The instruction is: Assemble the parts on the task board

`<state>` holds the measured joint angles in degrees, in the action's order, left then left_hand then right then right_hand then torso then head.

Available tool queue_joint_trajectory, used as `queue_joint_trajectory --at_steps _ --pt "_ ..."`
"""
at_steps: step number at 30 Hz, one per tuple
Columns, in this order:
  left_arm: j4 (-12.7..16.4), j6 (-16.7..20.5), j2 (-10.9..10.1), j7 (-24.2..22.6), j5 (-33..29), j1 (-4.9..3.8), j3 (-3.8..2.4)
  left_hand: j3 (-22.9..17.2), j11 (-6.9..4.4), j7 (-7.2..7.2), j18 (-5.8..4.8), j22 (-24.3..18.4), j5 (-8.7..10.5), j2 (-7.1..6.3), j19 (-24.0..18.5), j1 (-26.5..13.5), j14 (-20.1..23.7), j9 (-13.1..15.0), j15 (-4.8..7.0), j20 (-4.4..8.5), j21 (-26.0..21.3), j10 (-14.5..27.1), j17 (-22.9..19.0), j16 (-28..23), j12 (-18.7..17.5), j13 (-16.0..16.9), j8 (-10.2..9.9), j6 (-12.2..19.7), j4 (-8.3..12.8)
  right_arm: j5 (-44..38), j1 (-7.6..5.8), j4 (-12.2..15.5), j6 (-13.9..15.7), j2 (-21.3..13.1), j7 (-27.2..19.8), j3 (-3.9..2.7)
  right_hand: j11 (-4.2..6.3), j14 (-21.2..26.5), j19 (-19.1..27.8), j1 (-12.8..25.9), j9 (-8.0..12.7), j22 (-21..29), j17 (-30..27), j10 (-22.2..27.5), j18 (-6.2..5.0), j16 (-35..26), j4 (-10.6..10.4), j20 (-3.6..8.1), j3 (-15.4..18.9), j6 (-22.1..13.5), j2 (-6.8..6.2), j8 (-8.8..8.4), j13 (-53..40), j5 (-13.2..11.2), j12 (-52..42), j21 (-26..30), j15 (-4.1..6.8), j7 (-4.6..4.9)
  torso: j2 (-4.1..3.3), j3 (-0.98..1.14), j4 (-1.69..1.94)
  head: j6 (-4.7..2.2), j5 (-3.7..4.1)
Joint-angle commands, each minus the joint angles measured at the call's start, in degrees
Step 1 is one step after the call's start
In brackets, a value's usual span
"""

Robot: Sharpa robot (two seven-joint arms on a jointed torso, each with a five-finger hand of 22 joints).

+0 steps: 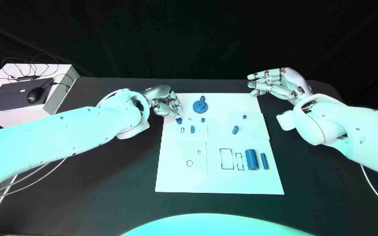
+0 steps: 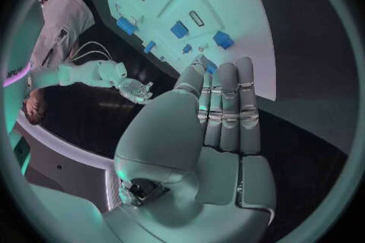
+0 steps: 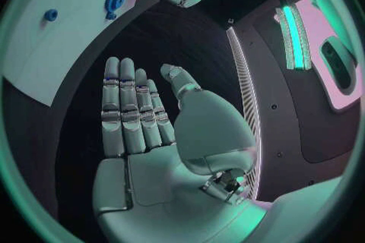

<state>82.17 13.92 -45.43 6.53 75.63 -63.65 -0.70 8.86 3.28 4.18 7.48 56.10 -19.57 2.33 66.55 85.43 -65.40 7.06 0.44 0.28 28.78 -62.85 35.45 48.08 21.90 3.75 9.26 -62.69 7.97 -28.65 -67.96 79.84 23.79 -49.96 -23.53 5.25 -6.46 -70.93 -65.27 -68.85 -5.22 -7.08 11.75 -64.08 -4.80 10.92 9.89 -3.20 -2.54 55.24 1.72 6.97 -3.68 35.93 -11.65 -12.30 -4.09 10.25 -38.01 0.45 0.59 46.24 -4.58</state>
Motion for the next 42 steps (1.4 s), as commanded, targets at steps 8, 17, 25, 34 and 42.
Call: queue_joint_trajectory --at_steps 8,17,25,34,42 --pt "-0.52 -2.06 0.77 -5.93 17.42 0.9 0.35 -5.02 0.91 -1.44 -0.34 6.53 0.19 -1.38 -5.87 1.02 5.17 -3.16 -0.51 -0.12 3.43 5.23 -1.84 -0.03 -3.86 -0.08 -5.4 0.42 3.48 -0.58 0.11 0.19 -0.38 -0.11 -0.33 -0.02 -0.03 0.05 0.35 -0.3 0.06 -0.08 -0.07 -0.43 0.81 -0.2 0.01 0.13 0.18 0.11 -0.14 -0.19 0.08 0.01 0.37 -0.22 0.21 0.42 0.03 0.02 0.01 -0.01 0.03" --pt "-1.46 -4.41 1.47 -5.75 21.06 1.0 0.66 -11.81 0.85 -1.51 -0.29 11.14 0.51 -4.74 -8.07 -1.58 9.04 -3.21 -1.06 -0.7 4.55 9.06 -4.69 3.78 -3.81 0.0 -5.49 1.6 4.2 -0.57 0.22 0.17 -0.4 -0.04 -0.36 -0.02 -0.03 0.05 0.35 -0.3 0.06 -0.08 -0.07 -0.43 0.81 -0.2 0.01 0.13 0.18 0.11 -0.14 -0.19 0.08 0.01 0.37 -0.22 0.21 0.42 0.01 0.04 0.01 -0.22 -0.03" --pt "-2.46 -5.58 2.28 -5.47 21.9 1.01 0.76 -13.18 0.69 -1.69 -0.27 12.76 0.58 -5.51 -8.32 -1.72 10.78 -3.27 -1.26 -0.94 3.95 10.89 -7.19 6.13 -1.68 -0.09 -5.52 1.51 3.49 -0.57 0.27 0.17 -0.42 0.0 -0.36 -0.02 -0.03 0.05 0.35 -0.3 0.06 -0.08 -0.07 -0.43 0.81 -0.2 0.01 0.13 0.18 0.11 -0.14 -0.19 0.08 0.01 0.37 -0.22 0.21 0.42 0.03 0.04 -0.03 -0.22 0.08" --pt "-4.04 -6.62 3.98 -4.98 22.37 1.02 1.61 -13.79 0.46 -1.83 -0.35 13.4 0.69 -6.1 -7.86 -1.96 12.45 -3.3 -1.43 -1.06 2.61 12.36 -9.38 8.09 -2.08 -0.16 -5.55 2.06 1.9 -0.57 0.3 0.21 -0.45 0.08 -0.36 -0.02 -0.03 0.05 0.35 -0.31 0.07 -0.08 -0.07 -0.43 0.82 -0.21 -0.02 0.13 0.19 0.11 -0.13 -0.19 0.08 0.01 0.37 -0.22 0.21 0.42 -0.05 0.0 -0.04 -0.28 0.2" --pt "-5.39 -6.32 4.95 -4.71 22.53 1.01 1.69 -15.34 -0.55 -2.49 -0.41 14.94 0.65 -5.94 -7.47 -1.59 12.71 -3.35 -1.1 -0.75 2.18 11.5 -11.99 8.62 -5.32 -0.27 -5.7 2.64 1.47 -0.56 0.3 0.27 -0.46 0.07 -0.32 -0.02 -0.03 0.04 0.39 -0.33 0.08 -0.11 -0.07 -0.44 0.83 -0.21 -0.15 0.13 0.23 0.11 -0.11 -0.22 0.08 0.04 0.4 -0.24 0.21 0.42 -0.02 0.03 0.0 -0.24 0.32"
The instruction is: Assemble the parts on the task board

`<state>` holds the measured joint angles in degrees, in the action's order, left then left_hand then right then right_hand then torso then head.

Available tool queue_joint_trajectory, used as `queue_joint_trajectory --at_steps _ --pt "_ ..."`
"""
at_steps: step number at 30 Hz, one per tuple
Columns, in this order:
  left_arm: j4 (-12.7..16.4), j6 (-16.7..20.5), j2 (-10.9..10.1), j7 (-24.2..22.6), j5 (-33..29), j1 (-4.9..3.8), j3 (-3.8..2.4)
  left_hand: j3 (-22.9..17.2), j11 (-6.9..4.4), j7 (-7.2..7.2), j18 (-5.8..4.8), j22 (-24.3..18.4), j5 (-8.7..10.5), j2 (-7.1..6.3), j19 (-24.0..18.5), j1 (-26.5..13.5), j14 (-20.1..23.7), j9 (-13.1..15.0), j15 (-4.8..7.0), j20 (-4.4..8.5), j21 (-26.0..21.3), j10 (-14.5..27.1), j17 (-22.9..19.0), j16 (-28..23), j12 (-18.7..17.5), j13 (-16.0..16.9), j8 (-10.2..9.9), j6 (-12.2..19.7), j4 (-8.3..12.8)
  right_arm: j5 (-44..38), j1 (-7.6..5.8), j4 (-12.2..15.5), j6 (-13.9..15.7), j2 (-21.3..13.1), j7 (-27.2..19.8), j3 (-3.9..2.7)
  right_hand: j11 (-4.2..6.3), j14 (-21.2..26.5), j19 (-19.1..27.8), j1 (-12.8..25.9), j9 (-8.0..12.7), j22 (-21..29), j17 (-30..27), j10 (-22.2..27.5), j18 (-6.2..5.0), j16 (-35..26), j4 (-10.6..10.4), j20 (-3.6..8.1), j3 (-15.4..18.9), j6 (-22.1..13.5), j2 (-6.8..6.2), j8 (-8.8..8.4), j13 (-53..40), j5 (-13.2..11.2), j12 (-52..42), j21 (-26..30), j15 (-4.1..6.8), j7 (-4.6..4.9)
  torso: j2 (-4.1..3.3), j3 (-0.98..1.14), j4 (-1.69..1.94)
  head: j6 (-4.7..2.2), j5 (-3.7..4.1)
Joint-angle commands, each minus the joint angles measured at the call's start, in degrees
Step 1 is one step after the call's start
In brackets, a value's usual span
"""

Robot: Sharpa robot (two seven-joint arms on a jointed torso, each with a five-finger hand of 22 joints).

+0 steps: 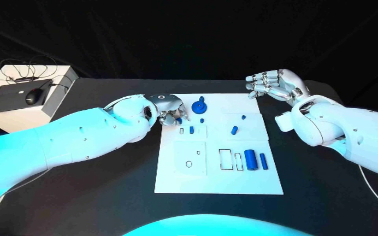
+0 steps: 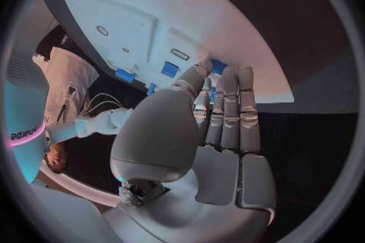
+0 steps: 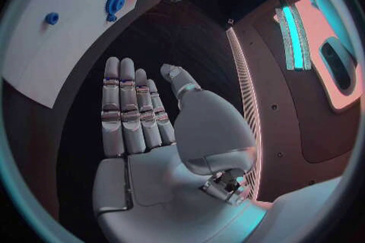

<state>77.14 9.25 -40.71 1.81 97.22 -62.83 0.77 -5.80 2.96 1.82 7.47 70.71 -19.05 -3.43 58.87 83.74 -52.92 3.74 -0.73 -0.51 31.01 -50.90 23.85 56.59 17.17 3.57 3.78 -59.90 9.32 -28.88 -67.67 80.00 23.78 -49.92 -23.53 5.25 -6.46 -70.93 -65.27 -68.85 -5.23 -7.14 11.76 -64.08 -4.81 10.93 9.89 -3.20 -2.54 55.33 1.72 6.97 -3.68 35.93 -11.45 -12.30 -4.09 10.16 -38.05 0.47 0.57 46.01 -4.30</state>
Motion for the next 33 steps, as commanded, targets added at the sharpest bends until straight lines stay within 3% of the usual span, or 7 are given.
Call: queue_joint_trajectory --at_steps 1,11,14,22,33 --pt "-0.46 -1.82 0.29 0.09 0.94 0.19 0.21 -0.93 -0.41 -0.26 -0.41 0.56 0.16 -0.09 0.18 0.1 0.26 -0.05 0.11 0.08 -0.02 -0.62 -0.61 0.12 -1.1 -0.11 -0.25 -0.4 0.17 -0.33 0.01 0.12 -0.46 0.03 -0.31 -0.02 -0.02 0.04 0.39 -0.33 0.09 -0.05 -0.08 -0.44 0.83 -0.21 -0.14 0.13 0.23 0.02 -0.11 -0.22 0.08 0.04 0.2 -0.24 0.21 0.5 0.04 0.0 0.04 0.01 0.05" --pt "-0.39 -5.97 -0.11 1.37 0.98 0.18 0.19 -3.28 -0.54 -0.16 -1.02 3.46 0.18 -0.5 0.38 -0.74 -0.76 -0.09 0.74 0.93 0.21 -3.99 -2.6 4.0 -6.15 -0.09 -0.25 -0.62 0.88 -0.33 0.02 0.15 -0.47 -0.07 -0.23 -0.02 -0.02 0.03 0.39 -0.31 0.09 -0.05 -0.08 -0.44 0.83 -0.21 -0.24 0.12 0.25 0.03 -0.13 -0.23 0.08 0.05 0.21 -0.25 0.21 0.51 0.03 0.02 0.05 0.16 0.19" --pt "-0.29 -6.62 -0.34 1.71 0.99 0.18 0.14 -3.54 -0.02 0.33 -1.04 3.77 0.21 -0.49 0.58 -1.13 -0.61 -0.1 0.59 0.88 0.05 -4.99 -3.03 4.59 -6.47 -0.1 -0.27 -1.02 0.66 -0.33 0.02 0.18 -0.49 -0.08 -0.22 -0.02 -0.02 0.03 0.39 -0.31 0.09 -0.05 -0.08 -0.44 0.83 -0.21 -0.24 0.12 0.25 0.03 -0.13 -0.23 0.08 0.05 0.21 -0.25 0.21 0.51 0.05 0.02 0.05 0.22 0.17" --pt "-0.1 -6.57 -0.78 2.04 0.96 0.18 0.05 -2.66 0.01 0.31 -1.14 3.83 0.47 -1.36 1.25 -1.41 -0.08 -0.13 0.41 0.75 -1.23 -5.0 -4.16 5.87 -7.29 -0.07 -0.3 0.2 -0.46 -0.33 0.02 0.17 -0.45 -0.14 -0.18 -0.02 -0.02 0.03 0.39 -0.31 0.09 -0.05 -0.08 -0.44 0.83 -0.21 -0.24 0.12 0.25 0.03 -0.13 -0.23 0.08 0.05 0.21 -0.25 0.21 0.51 0.04 0.0 0.1 0.09 0.18" --pt "-0.5 -6.11 -0.35 2.81 1.79 0.16 0.2 -1.89 0.07 0.6 -0.93 4.2 0.7 -1.55 2.21 -0.76 -0.27 -0.11 0.46 0.62 -2.31 -6.02 -5.33 6.72 -6.77 -0.09 -0.25 0.72 -1.81 -0.33 0.02 0.17 -0.46 0.02 -0.16 -0.02 -0.02 0.03 0.39 -0.31 0.09 -0.05 -0.08 -0.44 0.83 -0.21 -0.24 0.12 0.25 0.03 -0.13 -0.23 0.08 0.05 0.21 -0.25 0.21 0.51 0.06 0.05 0.05 0.09 0.06"
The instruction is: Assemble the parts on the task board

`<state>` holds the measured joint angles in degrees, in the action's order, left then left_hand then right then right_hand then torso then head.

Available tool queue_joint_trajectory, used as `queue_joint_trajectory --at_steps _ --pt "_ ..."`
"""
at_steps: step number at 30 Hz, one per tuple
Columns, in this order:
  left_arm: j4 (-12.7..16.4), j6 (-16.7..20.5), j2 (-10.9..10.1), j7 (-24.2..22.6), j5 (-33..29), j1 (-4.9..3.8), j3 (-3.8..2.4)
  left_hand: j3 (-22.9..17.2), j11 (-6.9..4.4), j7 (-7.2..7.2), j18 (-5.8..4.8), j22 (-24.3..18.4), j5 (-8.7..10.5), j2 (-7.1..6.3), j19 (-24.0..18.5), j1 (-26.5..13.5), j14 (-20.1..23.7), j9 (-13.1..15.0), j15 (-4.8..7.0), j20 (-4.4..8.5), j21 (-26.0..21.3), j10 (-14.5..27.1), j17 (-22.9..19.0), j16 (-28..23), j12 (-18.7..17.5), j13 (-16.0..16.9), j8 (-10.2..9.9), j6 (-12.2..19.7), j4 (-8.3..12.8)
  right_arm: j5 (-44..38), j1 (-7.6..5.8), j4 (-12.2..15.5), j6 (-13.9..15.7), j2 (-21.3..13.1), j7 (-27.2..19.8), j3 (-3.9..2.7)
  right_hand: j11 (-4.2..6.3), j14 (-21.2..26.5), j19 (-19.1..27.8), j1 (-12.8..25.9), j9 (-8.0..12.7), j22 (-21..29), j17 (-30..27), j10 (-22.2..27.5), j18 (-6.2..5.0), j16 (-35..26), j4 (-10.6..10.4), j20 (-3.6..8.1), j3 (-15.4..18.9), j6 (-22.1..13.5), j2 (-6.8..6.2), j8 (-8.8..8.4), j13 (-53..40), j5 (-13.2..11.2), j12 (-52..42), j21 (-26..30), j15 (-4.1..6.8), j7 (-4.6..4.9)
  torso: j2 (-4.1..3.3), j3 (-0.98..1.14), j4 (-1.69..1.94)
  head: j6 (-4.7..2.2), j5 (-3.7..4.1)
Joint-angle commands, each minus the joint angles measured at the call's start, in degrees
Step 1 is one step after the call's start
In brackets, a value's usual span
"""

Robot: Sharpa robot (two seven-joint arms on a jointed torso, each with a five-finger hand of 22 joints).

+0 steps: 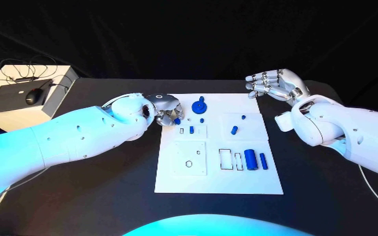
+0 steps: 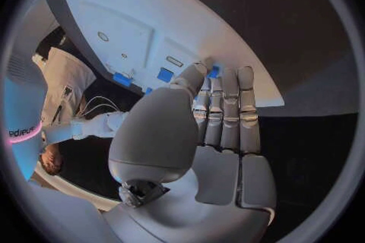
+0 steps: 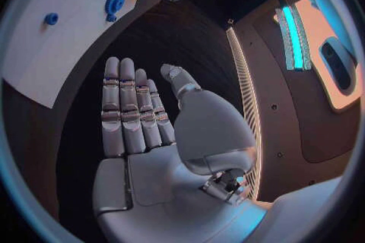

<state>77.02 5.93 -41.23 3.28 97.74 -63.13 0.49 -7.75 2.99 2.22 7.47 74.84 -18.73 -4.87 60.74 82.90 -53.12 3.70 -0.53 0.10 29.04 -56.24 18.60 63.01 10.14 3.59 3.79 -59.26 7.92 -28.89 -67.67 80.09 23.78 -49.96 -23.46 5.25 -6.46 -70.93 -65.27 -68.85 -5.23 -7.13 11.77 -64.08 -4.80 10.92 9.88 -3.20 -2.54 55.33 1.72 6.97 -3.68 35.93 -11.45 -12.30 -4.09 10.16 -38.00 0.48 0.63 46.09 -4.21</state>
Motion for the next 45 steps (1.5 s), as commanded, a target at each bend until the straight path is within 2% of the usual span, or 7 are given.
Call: queue_joint_trajectory --at_steps 1,7,19,26,30,35,45 --pt "-0.44 -2.65 0.24 1.51 1.49 0.46 0.52 0.17 0.08 0.34 -0.89 0.09 0.44 -0.12 0.59 -0.12 -0.38 -0.05 0.31 0.01 -0.35 -1.29 -0.06 0.53 0.45 -0.1 -0.23 -0.16 -0.71 -0.31 0.01 0.08 -0.46 0.07 -0.23 -0.02 -0.02 0.03 0.39 -0.31 0.1 -0.07 -0.08 -0.44 0.83 -0.21 -0.24 0.12 0.25 0.02 -0.13 -0.23 0.08 0.05 0.21 -0.25 0.21 0.52 0.01 0.04 -0.01 0.02 -0.03" --pt "-0.79 -2.21 0.65 2.16 2.38 0.44 0.74 2.67 0.18 0.8 -0.66 -0.25 0.5 0.09 2.05 -0.44 -1.69 -0.02 0.45 -0.18 -1.16 -4.59 0.23 1.57 -0.25 -0.09 -0.19 -2.24 -2.96 -0.31 0.01 0.07 -0.49 0.2 -0.22 -0.02 -0.02 0.03 0.39 -0.31 0.1 -0.07 -0.08 -0.44 0.83 -0.21 -0.24 0.12 0.25 0.02 -0.13 -0.23 0.08 0.05 0.21 -0.25 0.21 0.52 0.01 0.05 -0.04 0.02 -0.13" --pt "-1.19 -2.37 1.31 2.13 3.03 0.43 1.17 3.85 -0.51 0.82 -0.41 -0.27 0.45 1.39 2.85 0.0 -2.55 -0.03 0.8 -0.42 -1.99 -10.98 1.03 2.32 -3.18 -0.09 -0.27 -7.38 -5.36 -0.33 0.01 0.21 -0.54 0.3 -0.21 -0.02 0.0 0.01 0.39 -0.45 0.09 -0.08 -0.08 -0.47 0.82 -0.22 -0.31 0.14 0.16 0.07 -0.08 -0.21 0.08 0.07 0.22 -0.26 0.23 0.5 -0.02 0.04 -0.06 0.03 -0.01" --pt "-1.15 -0.32 1.07 2.01 2.99 0.43 1.25 2.06 0.35 2.3 0.66 0.17 0.01 1.69 3.73 0.4 -4.29 -0.02 0.07 -1.1 -2.13 -14.59 1.69 1.7 -6.64 -0.1 -0.27 -8.83 -6.38 -0.42 0.01 0.3 -0.53 0.3 -0.21 -0.02 0.0 0.01 0.39 -0.45 0.09 -0.08 -0.08 -0.47 0.82 -0.22 -0.31 0.14 0.16 0.07 -0.08 -0.21 0.08 0.07 0.22 -0.26 0.23 0.5 0.0 0.03 -0.01 -0.05 0.06" --pt "-0.91 2.25 0.74 1.41 2.0 0.44 1.2 -1.12 0.76 2.82 1.35 0.46 -0.1 0.73 4.31 0.2 -5.41 -0.01 -0.11 -1.37 -1.94 -14.91 2.22 0.74 -6.76 -0.11 -0.25 -8.66 -7.25 -0.51 0.01 0.37 -0.52 0.28 -0.21 -0.02 0.0 0.01 0.39 -0.45 0.09 -0.08 -0.08 -0.47 0.82 -0.22 -0.31 0.14 0.16 0.07 -0.08 -0.21 0.08 0.07 0.22 -0.26 0.23 0.5 -0.01 -0.02 -0.01 -0.11 0.07" --pt "-0.22 6.47 0.04 -0.22 -0.92 0.47 1.05 -7.06 1.04 3.48 2.21 0.83 -0.14 -2.07 5.07 -0.51 -7.04 0.07 -0.08 -1.61 -1.51 -15.32 3.56 -0.83 -6.84 -0.13 -0.09 -7.97 -8.59 -0.57 0.01 0.4 -0.49 0.24 -0.21 -0.02 0.01 0.0 0.4 -0.42 0.1 -0.11 -0.07 -0.5 0.83 -0.22 -0.37 0.15 0.05 0.09 -0.07 -0.23 0.08 0.11 0.23 -0.3 0.24 0.48 -0.04 -0.03 0.01 -0.18 0.15" --pt "1.31 13.03 -1.73 -3.87 -9.14 0.64 0.71 -9.52 1.0 3.91 2.38 0.86 -0.13 -3.5 5.25 -0.49 -7.69 0.02 0.05 -1.57 -1.34 -15.73 5.0 -2.12 -6.79 -0.12 -0.24 -5.66 -8.57 -0.59 0.01 0.42 -0.47 0.14 -0.21 -0.02 0.01 0.0 0.4 -0.42 0.1 -0.11 -0.07 -0.5 0.83 -0.22 -0.37 0.15 0.05 0.09 -0.07 -0.23 0.08 0.11 0.23 -0.3 0.24 0.48 0.01 0.01 0.02 -0.06 0.05"
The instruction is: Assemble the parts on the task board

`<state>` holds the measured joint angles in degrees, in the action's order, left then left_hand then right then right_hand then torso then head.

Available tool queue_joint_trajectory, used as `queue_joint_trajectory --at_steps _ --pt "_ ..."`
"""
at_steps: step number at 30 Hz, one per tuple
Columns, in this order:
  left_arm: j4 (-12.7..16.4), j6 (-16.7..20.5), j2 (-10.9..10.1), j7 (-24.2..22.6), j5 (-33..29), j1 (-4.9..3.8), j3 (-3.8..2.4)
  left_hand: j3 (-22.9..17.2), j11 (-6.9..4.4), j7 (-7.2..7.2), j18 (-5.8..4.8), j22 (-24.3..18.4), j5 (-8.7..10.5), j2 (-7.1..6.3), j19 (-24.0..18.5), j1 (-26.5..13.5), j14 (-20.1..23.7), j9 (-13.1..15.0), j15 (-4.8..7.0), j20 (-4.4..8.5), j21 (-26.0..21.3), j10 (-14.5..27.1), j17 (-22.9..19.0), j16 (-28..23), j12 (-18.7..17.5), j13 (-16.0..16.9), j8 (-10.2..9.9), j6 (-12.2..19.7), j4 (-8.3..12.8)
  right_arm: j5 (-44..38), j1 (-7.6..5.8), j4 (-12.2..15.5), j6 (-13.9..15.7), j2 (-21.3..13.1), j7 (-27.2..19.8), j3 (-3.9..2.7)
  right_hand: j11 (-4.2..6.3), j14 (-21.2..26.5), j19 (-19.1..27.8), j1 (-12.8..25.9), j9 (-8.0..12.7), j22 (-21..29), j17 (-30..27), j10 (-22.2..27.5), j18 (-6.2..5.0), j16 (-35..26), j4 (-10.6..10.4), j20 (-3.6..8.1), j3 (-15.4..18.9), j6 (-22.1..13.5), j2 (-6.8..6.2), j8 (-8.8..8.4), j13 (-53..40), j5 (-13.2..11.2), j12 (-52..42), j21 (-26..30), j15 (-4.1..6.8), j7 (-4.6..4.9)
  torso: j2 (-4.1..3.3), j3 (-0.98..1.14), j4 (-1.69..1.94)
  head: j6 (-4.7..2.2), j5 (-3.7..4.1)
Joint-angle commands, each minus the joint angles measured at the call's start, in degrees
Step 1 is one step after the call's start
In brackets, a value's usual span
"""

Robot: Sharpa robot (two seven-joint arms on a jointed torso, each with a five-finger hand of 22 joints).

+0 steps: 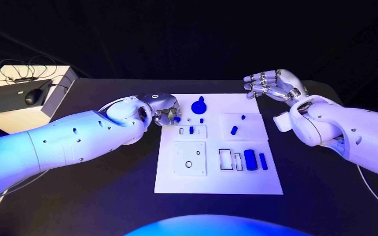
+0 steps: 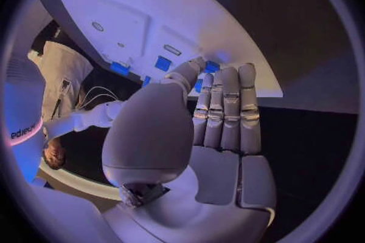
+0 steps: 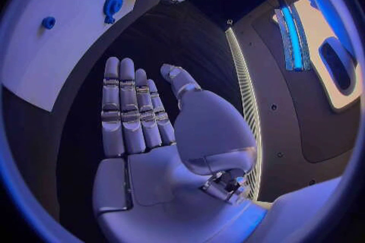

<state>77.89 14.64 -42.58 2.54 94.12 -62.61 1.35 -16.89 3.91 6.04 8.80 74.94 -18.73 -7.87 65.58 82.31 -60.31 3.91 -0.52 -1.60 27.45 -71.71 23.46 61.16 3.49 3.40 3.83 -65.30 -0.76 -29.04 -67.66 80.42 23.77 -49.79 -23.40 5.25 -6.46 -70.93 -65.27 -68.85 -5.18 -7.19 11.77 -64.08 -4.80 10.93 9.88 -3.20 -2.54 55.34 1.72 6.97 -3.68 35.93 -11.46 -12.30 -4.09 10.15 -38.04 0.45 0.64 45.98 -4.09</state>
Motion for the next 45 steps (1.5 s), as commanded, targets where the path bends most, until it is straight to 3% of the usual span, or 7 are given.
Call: queue_joint_trajectory --at_steps 1,11,24,28,34,41,45 --pt "0.54 4.6 -0.51 -3.3 -6.03 0.17 -0.21 -0.54 0.09 0.16 1.06 0.79 -0.11 -0.52 0.4 0.21 -0.51 -0.17 0.04 0.14 0.28 -0.25 0.22 -0.35 -0.15 0.07 -0.27 0.38 0.2 -0.45 0.01 0.09 -0.46 -0.03 -0.26 -0.02 0.01 0.0 0.4 -0.43 0.05 -0.05 -0.08 -0.5 0.83 -0.22 -0.37 0.15 0.05 0.09 -0.07 -0.23 0.08 0.11 0.24 -0.3 0.24 0.49 0.06 0.04 0.01 0.05 -0.06" --pt "1.65 7.37 -2.56 -6.26 -14.42 1.32 -1.28 -1.19 0.14 0.24 1.07 0.98 0.04 -0.83 -0.2 0.86 -0.55 -0.08 0.07 0.16 0.69 -0.35 1.14 -1.69 -0.15 0.07 -0.23 0.98 1.46 -0.46 0.01 0.01 -0.47 -0.06 -0.25 -0.02 0.01 0.0 0.4 -0.43 0.05 -0.05 -0.08 -0.5 0.83 -0.22 -0.37 0.15 0.05 0.09 -0.07 -0.23 0.08 0.11 0.24 -0.3 0.24 0.49 0.05 0.06 -0.01 -0.05 -0.17" --pt "1.3 5.29 -2.94 -4.95 -15.66 1.99 -1.57 -0.05 0.1 0.51 0.68 0.95 0.33 0.05 -0.92 0.5 -0.15 -0.08 -0.05 0.38 1.4 -0.59 2.27 -1.89 -0.03 0.1 -0.25 -0.29 2.75 -0.48 0.01 -0.01 -0.53 -0.11 -0.16 -0.02 0.01 0.0 0.4 -0.43 0.05 -0.05 -0.08 -0.5 0.83 -0.22 -0.37 0.15 0.05 0.09 -0.07 -0.23 0.08 0.11 0.24 -0.3 0.24 0.49 0.03 0.03 -0.08 -0.08 -0.12" --pt "1.7 4.46 -2.72 -3.8 -13.55 2.02 -1.63 5.88 0.12 0.17 0.22 -0.17 0.58 -1.76 -0.83 -2.77 0.1 -0.15 -0.44 0.06 0.19 -0.2 2.91 -0.99 0.71 0.3 -0.23 1.06 0.75 -0.5 0.01 0.01 -0.54 -0.14 -0.14 -0.02 0.01 0.0 0.4 -0.43 0.05 -0.05 -0.08 -0.5 0.83 -0.22 -0.37 0.15 0.05 0.09 -0.07 -0.23 0.08 0.11 0.24 -0.3 0.24 0.49 0.01 0.03 -0.04 -0.16 0.03" --pt "2.4 3.84 -2.41 -1.22 -10.07 1.97 -2.53 19.41 -0.24 0.17 -0.47 -1.76 0.47 0.25 0.85 -0.85 0.14 0.04 -0.1 0.74 -1.53 0.68 4.78 0.55 6.68 1.35 0.38 1.49 -1.42 -0.56 0.01 0.04 -0.52 -0.15 -0.08 -0.02 0.01 0.0 0.4 -0.43 0.05 -0.05 -0.08 -0.5 0.83 -0.22 -0.37 0.15 0.05 0.09 -0.07 -0.23 0.08 0.11 0.24 -0.3 0.24 0.49 0.04 0.06 -0.06 -0.19 -0.05" --pt "3.23 0.27 -2.07 5.78 -7.76 1.48 -3.8 26.92 -2.41 -1.02 -0.77 -1.14 0.2 0.73 3.49 -6.66 -3.3 2.21 1.63 2.06 -0.67 -0.01 7.16 2.25 19.86 8.07 9.08 -0.97 -7.25 -0.62 0.01 -0.02 -0.54 -0.07 0.02 -0.02 0.01 0.0 0.4 -0.43 0.05 -0.05 -0.08 -0.5 0.83 -0.22 -0.37 0.15 0.05 0.09 -0.07 -0.23 0.08 0.11 0.24 -0.3 0.24 0.49 0.07 0.1 -0.04 -0.41 -0.11" --pt "3.54 -5.09 -1.37 12.91 -9.4 0.57 -4.26 26.21 -4.04 -2.74 -1.26 0.47 0.15 0.78 5.53 -9.9 -7.03 5.79 3.08 3.78 1.41 0.05 10.45 3.76 27.67 14.08 16.59 0.5 -15.24 -0.65 0.01 -0.08 -0.61 0.04 0.1 -0.02 0.01 -0.02 0.41 -0.34 0.05 -0.08 -0.07 -0.52 0.82 -0.23 -0.54 0.15 -0.05 0.16 -0.15 -0.23 0.08 0.13 0.25 -0.34 0.23 0.48 0.06 0.07 -0.08 -0.5 -0.22"
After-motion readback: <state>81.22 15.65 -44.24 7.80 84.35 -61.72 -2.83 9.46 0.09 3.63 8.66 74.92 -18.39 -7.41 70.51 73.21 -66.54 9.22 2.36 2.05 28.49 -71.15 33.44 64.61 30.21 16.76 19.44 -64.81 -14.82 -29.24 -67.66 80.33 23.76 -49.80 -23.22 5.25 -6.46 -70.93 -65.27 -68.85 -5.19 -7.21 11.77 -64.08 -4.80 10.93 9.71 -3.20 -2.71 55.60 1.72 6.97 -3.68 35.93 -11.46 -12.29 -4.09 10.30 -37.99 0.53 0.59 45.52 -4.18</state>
